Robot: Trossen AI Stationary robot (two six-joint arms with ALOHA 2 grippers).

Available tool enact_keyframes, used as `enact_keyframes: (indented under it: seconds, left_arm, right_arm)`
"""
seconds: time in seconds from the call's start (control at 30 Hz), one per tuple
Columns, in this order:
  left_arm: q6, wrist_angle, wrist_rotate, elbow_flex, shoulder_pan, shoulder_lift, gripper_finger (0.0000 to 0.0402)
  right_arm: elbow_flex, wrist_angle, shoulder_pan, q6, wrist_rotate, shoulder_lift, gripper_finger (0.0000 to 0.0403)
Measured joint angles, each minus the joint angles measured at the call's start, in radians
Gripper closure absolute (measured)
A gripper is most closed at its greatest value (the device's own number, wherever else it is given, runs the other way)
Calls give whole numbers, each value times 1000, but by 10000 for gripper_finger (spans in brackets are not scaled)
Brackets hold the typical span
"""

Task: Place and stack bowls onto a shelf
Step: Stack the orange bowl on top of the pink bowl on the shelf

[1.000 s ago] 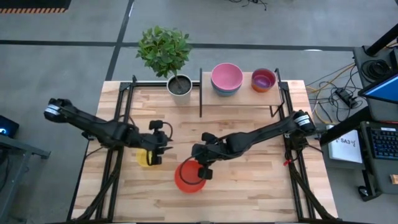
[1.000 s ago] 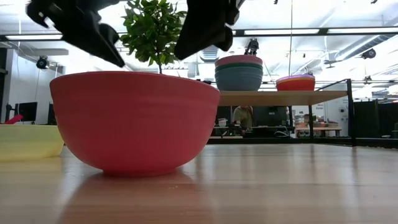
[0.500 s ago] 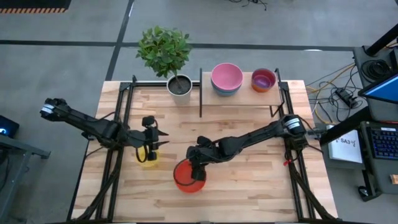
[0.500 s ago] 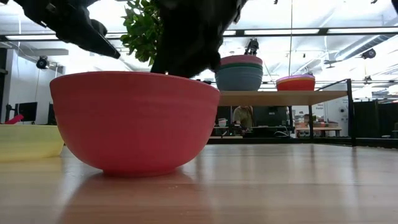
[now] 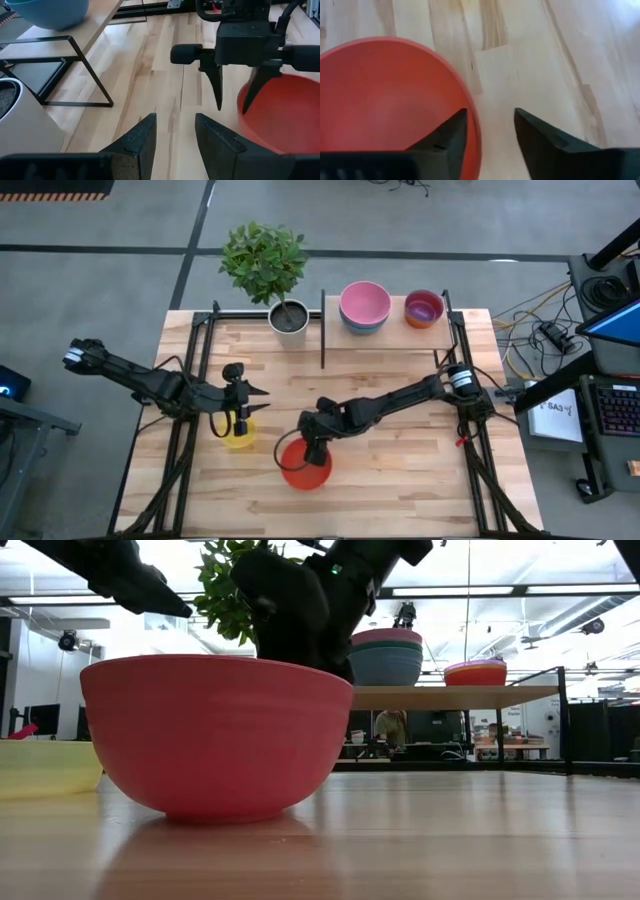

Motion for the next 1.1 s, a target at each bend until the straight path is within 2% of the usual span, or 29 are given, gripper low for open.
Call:
enact_keyframes:
  seconds: [0.23, 0.43, 0.73, 1.1]
  left_arm:
    - [0, 5, 0, 0, 0, 0, 283]
    - [0, 9, 0, 0, 0, -1, 283]
    - [1, 13, 0, 0, 0, -1, 283]
    - [1, 13, 0, 0, 0, -1, 283]
  right_arm:
    - [-1, 21, -3, -4, -44, 1, 373]
    - [-2, 26, -3, -7, -46, 1, 392]
    - [18, 32, -3, -18, -74, -3, 384]
    - [18, 34, -3, -8, -71, -3, 263]
